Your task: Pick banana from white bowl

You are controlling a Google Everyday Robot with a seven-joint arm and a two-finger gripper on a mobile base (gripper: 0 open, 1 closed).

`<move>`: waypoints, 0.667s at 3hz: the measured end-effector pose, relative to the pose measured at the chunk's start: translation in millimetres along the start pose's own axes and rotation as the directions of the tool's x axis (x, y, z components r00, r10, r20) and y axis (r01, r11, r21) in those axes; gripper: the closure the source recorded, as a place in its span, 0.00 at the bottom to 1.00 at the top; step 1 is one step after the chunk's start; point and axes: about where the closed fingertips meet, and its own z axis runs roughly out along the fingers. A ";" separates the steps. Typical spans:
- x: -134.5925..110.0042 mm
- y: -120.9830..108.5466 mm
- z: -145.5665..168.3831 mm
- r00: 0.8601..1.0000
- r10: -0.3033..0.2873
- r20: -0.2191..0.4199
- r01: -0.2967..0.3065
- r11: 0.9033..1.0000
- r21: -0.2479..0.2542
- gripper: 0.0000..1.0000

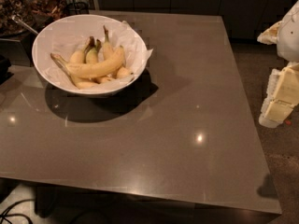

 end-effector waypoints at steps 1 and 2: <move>-0.8 -0.3 -0.6 1.000 -0.001 0.000 0.001 1.000 0.002 0.00; -21.3 -4.5 -0.1 0.998 -0.054 -0.013 0.054 0.998 -0.026 0.00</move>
Offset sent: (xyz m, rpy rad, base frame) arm 0.0195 0.0455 0.0090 -0.0641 0.0885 0.1390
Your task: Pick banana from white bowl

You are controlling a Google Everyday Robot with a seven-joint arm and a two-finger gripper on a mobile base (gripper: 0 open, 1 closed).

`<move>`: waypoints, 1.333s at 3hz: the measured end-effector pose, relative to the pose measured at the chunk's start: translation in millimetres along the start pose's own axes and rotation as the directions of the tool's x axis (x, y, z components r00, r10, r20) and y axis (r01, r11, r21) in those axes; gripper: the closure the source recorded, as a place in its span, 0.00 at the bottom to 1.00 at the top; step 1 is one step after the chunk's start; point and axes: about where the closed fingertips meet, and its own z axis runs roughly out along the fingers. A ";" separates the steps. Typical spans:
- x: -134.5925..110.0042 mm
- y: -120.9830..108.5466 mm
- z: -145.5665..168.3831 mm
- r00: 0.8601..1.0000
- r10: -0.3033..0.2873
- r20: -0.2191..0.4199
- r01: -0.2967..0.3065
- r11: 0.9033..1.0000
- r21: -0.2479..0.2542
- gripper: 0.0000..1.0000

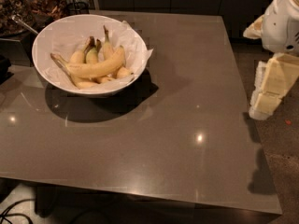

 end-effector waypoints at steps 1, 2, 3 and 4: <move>-24.7 -7.1 3.6 0.996 -0.081 -0.027 0.080 0.996 -0.034 0.00; -47.9 -12.6 2.1 0.988 -0.155 -0.021 0.155 0.988 -0.024 0.00; -51.9 -16.8 0.8 0.988 -0.156 -0.010 0.156 0.988 0.000 0.00; -79.4 -29.4 3.4 0.980 -0.196 0.028 0.196 0.980 0.020 0.00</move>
Offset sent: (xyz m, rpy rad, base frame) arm 0.0195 0.0621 0.0112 -0.0983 0.0437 0.2345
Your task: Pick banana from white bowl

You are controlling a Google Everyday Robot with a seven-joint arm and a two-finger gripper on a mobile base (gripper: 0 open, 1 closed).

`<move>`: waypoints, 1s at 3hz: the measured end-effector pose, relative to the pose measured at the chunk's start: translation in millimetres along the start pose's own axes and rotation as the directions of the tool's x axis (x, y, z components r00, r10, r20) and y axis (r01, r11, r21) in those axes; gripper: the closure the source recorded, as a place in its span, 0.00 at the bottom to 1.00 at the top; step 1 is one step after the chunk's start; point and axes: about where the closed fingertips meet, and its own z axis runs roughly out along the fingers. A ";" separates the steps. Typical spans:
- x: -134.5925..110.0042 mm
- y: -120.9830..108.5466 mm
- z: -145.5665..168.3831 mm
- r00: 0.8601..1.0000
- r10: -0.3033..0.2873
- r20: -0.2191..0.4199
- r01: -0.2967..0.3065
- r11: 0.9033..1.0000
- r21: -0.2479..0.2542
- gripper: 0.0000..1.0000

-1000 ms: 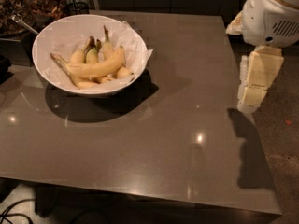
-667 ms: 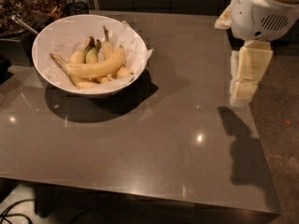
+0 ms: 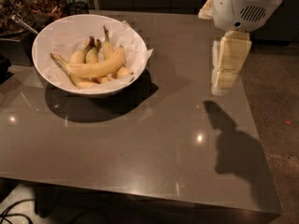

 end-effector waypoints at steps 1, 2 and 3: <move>-35.9 -20.4 2.1 0.996 -0.083 0.029 0.083 0.996 0.014 0.00; -70.0 -40.1 4.0 0.985 -0.168 0.042 0.167 0.986 0.026 0.00; -75.2 -43.9 3.0 0.984 -0.171 0.051 0.169 0.985 0.045 0.00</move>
Offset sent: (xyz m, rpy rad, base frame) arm 0.0542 0.1047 0.0221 -0.0425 -0.0276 0.2731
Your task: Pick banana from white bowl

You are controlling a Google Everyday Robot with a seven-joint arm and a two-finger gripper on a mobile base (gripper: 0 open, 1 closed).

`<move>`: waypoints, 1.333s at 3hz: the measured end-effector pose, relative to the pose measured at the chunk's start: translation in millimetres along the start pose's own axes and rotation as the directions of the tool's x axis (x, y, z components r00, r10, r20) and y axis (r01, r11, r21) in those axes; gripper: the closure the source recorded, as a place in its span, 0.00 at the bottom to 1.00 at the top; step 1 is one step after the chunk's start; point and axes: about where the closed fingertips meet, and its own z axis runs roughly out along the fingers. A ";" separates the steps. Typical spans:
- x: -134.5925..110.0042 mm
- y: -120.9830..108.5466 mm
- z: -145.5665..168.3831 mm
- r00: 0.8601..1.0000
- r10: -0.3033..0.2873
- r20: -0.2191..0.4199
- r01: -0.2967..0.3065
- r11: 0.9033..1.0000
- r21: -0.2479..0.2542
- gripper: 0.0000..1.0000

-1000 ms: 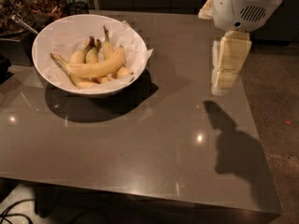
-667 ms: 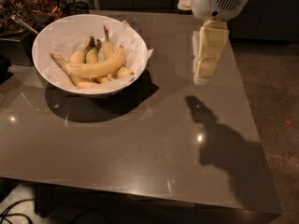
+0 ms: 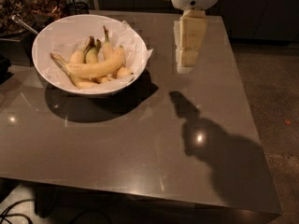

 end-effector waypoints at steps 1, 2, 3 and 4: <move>-12.9 -15.2 4.0 0.999 -0.026 0.027 0.026 0.999 0.021 0.00; -38.6 -38.1 11.5 0.994 -0.105 0.028 0.104 0.994 0.024 0.00; -73.0 -54.2 32.4 0.977 -0.211 0.024 0.211 0.977 -0.011 0.00; -80.6 -59.0 32.6 0.976 -0.216 0.036 0.216 0.976 0.012 0.00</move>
Offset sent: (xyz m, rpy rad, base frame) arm 0.0492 0.0888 0.0157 -0.0612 -0.0352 0.2202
